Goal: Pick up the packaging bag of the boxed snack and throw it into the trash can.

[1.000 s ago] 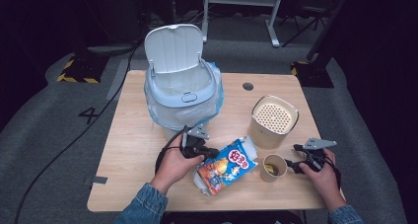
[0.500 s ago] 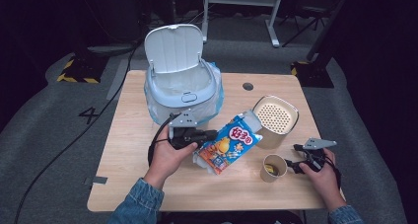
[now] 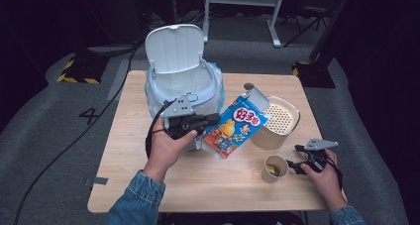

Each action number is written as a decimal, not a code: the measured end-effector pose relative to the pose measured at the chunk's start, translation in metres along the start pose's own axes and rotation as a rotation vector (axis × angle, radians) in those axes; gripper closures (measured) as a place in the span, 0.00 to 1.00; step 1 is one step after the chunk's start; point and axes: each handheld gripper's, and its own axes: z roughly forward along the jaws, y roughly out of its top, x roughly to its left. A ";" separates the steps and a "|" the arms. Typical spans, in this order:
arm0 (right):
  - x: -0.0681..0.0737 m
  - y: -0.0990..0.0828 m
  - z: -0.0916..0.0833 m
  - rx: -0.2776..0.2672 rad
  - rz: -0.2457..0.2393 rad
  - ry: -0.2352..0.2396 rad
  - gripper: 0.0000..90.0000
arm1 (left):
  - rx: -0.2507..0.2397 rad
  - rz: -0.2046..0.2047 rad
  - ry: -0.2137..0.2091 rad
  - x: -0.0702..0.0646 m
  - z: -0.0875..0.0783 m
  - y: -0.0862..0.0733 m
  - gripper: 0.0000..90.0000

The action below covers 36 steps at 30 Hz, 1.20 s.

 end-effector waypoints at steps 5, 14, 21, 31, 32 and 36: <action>0.000 0.000 0.000 0.000 0.000 0.000 0.17 | -0.016 0.019 0.019 0.001 -0.003 0.013 0.98; 0.000 0.000 0.000 0.000 0.000 -0.001 0.17 | -0.043 0.025 0.045 0.009 -0.011 0.028 0.98; 0.000 0.000 0.000 0.000 -0.001 -0.002 0.17 | -0.050 0.042 0.050 0.019 -0.016 0.044 0.98; 0.000 0.000 0.000 -0.001 -0.004 -0.006 0.17 | -0.099 0.056 0.089 0.032 -0.031 0.071 0.98; 0.000 0.000 0.000 -0.001 -0.004 -0.006 0.17 | -0.106 0.056 0.092 0.034 -0.032 0.074 0.98; 0.000 0.000 0.000 0.000 -0.003 -0.006 0.17 | -0.143 0.050 0.097 0.038 -0.037 0.084 0.98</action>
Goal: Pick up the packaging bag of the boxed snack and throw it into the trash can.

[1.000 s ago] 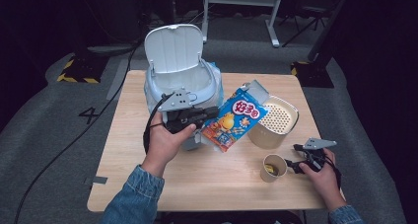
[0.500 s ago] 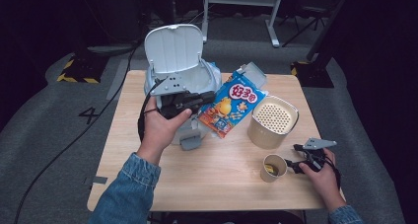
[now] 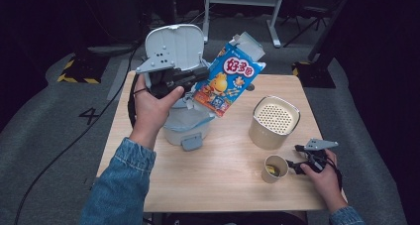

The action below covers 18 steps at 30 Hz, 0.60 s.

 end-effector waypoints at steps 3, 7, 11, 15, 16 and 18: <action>0.000 0.000 0.000 0.000 0.000 0.000 0.17 | -0.026 -0.010 0.011 0.005 -0.002 0.007 0.98; 0.000 0.000 0.000 0.000 0.000 0.000 0.17 | -0.050 -0.009 0.037 0.011 -0.004 0.014 0.98; 0.000 0.000 0.000 0.000 0.000 0.000 0.17 | -0.074 -0.006 0.077 0.016 -0.006 0.019 0.98; 0.000 0.000 0.000 0.000 0.000 0.000 0.17 | -0.094 -0.015 0.126 0.024 -0.005 0.022 0.98; 0.000 0.000 0.000 0.000 0.000 0.000 0.17 | -0.097 -0.019 0.135 0.026 -0.005 0.023 0.98; 0.000 0.000 0.000 0.000 0.000 0.000 0.17 | -0.102 -0.021 0.158 0.031 -0.005 0.024 0.98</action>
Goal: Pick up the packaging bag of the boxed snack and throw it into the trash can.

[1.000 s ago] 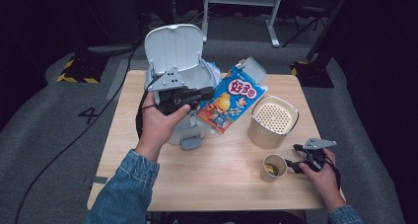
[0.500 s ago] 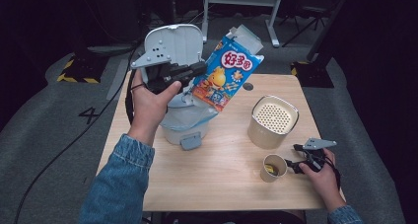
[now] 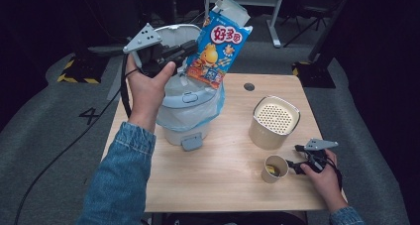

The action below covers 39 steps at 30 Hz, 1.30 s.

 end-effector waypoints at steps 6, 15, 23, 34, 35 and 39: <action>0.000 0.000 0.000 0.000 0.000 0.000 0.17 | -0.018 -0.022 0.068 0.013 0.000 -0.001 0.98; 0.000 0.000 0.000 0.000 -0.001 -0.001 0.17 | -0.022 -0.027 0.152 0.025 -0.004 -0.005 0.98; 0.000 0.000 0.000 0.000 -0.001 -0.001 0.17 | -0.016 -0.031 0.201 0.033 -0.008 -0.013 0.98; 0.000 0.000 0.000 0.000 0.000 0.000 0.17 | 0.012 -0.053 0.216 0.040 -0.009 -0.037 0.98; 0.000 0.000 0.000 0.000 0.000 0.000 0.17 | 0.018 -0.050 0.219 0.041 -0.009 -0.039 0.98; 0.000 0.000 0.000 0.000 -0.001 -0.001 0.17 | 0.021 -0.064 0.227 0.044 -0.010 -0.047 0.98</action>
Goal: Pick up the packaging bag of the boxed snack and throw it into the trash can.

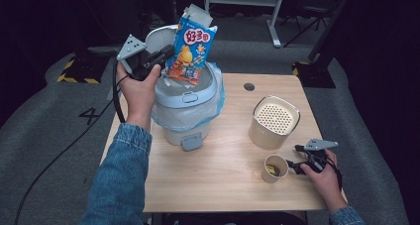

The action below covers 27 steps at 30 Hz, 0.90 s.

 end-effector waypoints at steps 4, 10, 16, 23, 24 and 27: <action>0.000 0.000 0.000 0.000 0.000 0.001 0.17 | 0.008 -0.001 0.001 0.002 -0.001 -0.005 0.98; 0.000 0.000 0.000 0.000 0.000 0.001 0.17 | 0.013 -0.012 -0.004 0.004 -0.001 -0.013 0.98; 0.000 0.000 0.000 0.000 0.000 0.001 0.17 | 0.026 -0.016 -0.008 0.005 -0.001 -0.019 0.97; 0.000 0.000 0.000 0.000 0.000 0.001 0.17 | 0.109 -0.039 -0.032 0.004 0.003 -0.024 0.66; 0.000 0.000 0.000 0.000 0.000 0.001 0.17 | 0.126 -0.047 -0.038 0.004 0.002 -0.024 0.57; 0.000 0.000 0.000 0.000 0.000 0.001 0.17 | 0.158 -0.039 -0.014 0.002 0.001 -0.025 0.46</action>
